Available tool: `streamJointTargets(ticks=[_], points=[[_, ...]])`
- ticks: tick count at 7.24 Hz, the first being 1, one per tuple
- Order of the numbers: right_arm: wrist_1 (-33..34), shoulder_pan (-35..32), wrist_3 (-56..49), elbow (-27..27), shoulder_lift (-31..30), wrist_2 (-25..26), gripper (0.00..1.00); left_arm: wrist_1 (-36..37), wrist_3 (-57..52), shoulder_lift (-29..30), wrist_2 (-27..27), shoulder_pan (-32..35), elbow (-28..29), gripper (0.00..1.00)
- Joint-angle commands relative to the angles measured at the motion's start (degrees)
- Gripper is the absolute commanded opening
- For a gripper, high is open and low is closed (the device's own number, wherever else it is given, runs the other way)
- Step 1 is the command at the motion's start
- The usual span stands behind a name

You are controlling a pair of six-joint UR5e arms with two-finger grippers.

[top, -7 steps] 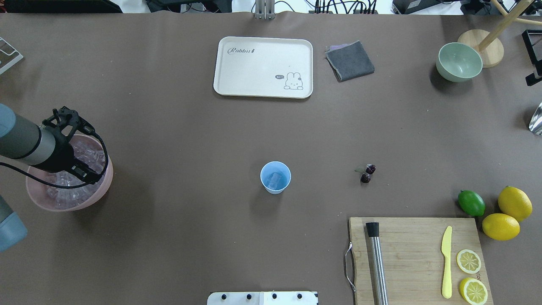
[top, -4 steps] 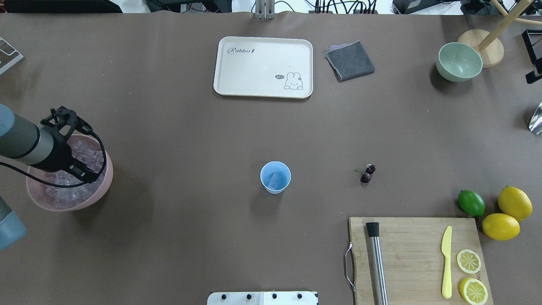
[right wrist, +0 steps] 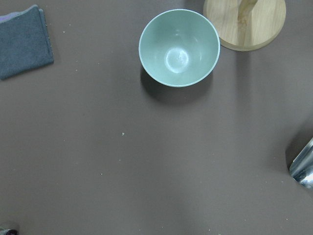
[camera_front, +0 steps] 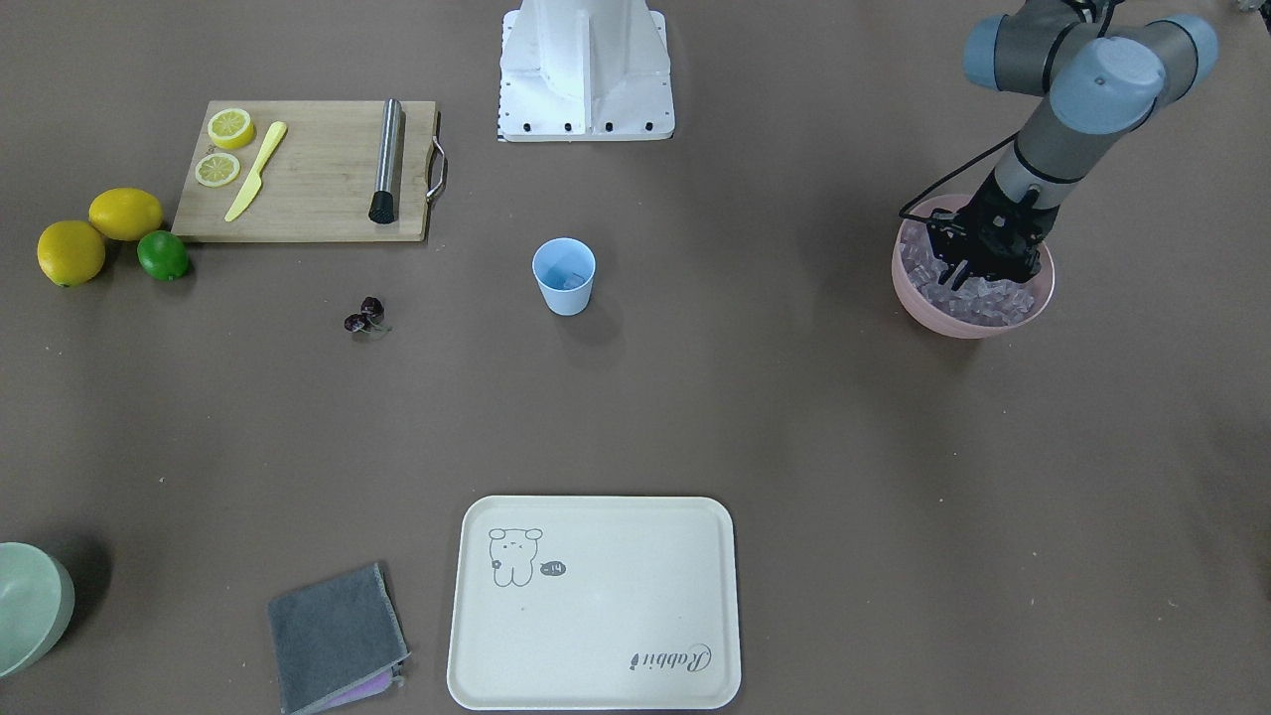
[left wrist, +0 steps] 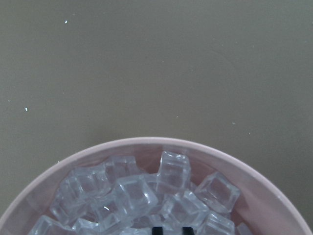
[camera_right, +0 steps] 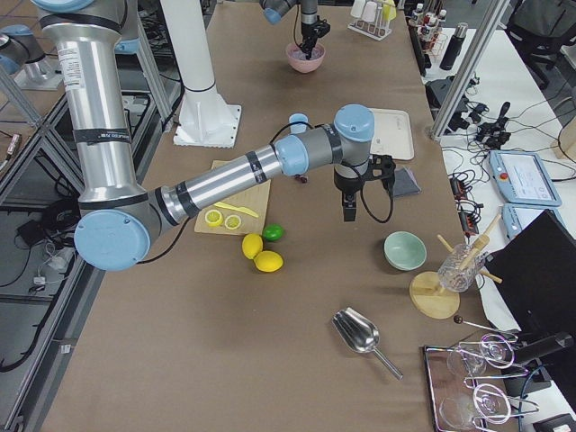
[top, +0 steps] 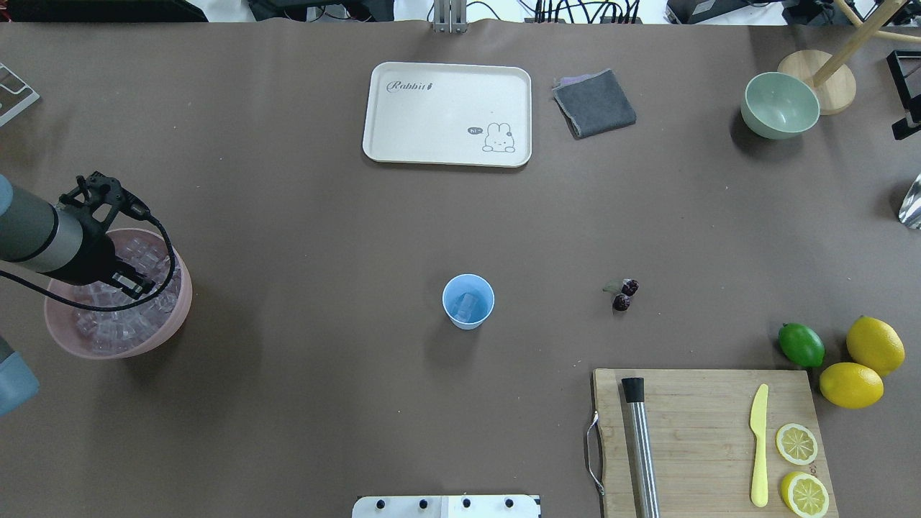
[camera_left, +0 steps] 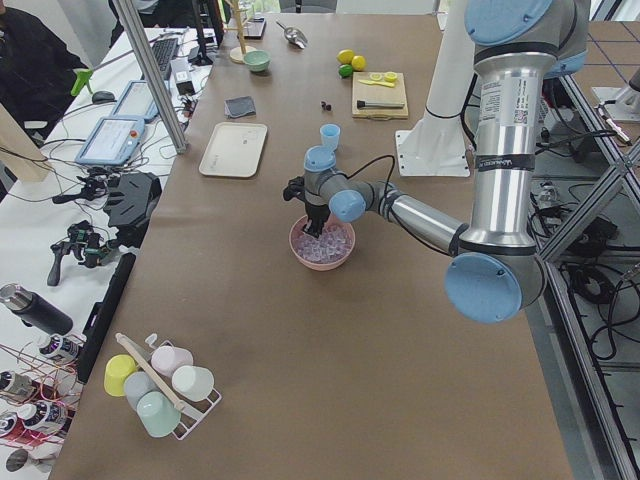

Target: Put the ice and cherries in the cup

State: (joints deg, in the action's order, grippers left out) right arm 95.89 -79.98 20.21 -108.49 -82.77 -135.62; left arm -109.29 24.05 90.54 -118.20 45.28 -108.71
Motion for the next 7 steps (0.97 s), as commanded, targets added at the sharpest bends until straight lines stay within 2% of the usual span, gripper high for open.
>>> streamJointTargets(ticks=[1, 5, 6, 7], points=[[0.2, 0.0, 0.1, 0.0, 1.0, -0.1, 1.00, 0.2, -0.1, -2.1, -3.8, -0.3, -4.4, 0.00], [0.2, -0.3, 0.1, -0.1, 1.3, -0.2, 1.00, 0.3, 0.0, -2.2, -4.8, 2.3, -5.5, 0.00], [0.2, -0.4, 0.1, -0.2, 1.3, -0.3, 1.00, 0.1, -0.5, -2.3, -4.8, 2.5, -5.4, 0.98], [0.2, -0.4, 0.1, -0.4, 1.2, -0.3, 1.00, 0.0, -0.7, -2.2, -4.8, 3.1, -5.5, 0.98]])
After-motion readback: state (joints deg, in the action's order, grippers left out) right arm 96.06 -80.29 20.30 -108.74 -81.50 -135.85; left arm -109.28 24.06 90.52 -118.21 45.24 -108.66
